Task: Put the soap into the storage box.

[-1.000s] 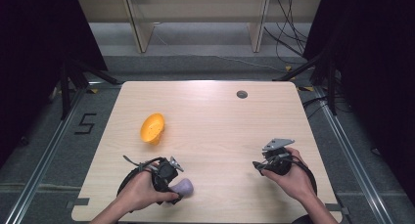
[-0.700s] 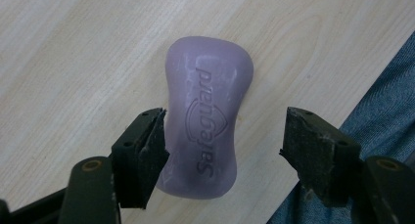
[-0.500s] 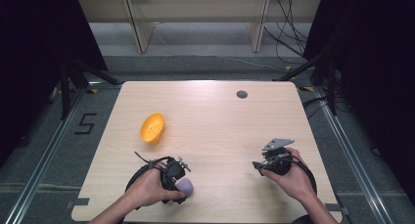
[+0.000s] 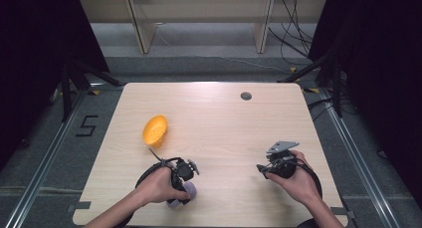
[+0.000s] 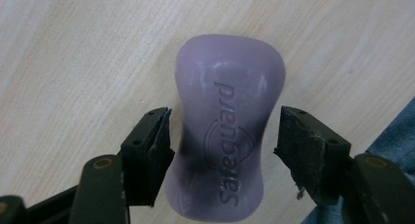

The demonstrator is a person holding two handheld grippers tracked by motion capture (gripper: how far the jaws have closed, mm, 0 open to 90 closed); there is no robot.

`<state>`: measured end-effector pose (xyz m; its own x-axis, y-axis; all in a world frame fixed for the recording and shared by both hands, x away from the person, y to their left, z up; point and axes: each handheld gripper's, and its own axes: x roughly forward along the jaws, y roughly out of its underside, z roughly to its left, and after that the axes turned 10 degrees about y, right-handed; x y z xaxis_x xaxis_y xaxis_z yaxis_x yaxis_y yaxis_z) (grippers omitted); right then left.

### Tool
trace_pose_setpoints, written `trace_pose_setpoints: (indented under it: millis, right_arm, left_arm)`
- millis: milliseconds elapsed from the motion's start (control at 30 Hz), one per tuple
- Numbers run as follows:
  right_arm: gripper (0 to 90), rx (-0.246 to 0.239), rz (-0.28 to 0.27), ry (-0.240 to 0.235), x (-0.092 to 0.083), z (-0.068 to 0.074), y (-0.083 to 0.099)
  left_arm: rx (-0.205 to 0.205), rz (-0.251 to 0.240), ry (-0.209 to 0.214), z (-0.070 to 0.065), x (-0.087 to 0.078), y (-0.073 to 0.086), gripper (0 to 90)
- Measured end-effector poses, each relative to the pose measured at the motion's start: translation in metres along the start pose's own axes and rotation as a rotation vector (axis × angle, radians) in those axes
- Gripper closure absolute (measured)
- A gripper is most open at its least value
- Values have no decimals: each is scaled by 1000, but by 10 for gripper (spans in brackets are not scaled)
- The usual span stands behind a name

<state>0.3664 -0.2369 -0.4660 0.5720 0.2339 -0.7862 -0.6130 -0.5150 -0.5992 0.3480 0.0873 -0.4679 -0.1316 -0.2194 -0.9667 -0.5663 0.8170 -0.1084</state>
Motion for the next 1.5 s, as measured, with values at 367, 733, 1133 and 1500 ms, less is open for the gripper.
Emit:
trace_pose_setpoints:
  millis: [367, 733, 1133, 1500]
  right_arm:
    - [467, -5, -2, 0, 0, 0, 0]
    - [467, -4, 1, -2, 0, 0, 0]
    - [467, -6, -1, -3, 0, 0, 0]
    - [467, 1, -2, -4, 0, 0, 0]
  left_arm:
    - [11, 51, 14, 5, 4, -6, 375]
    - [19, 97, 30, 7, 8, -12, 375]
    - [0, 126, 25, 6, 13, -13, 389]
    - [-75, 112, 9, 1, 13, -12, 482]
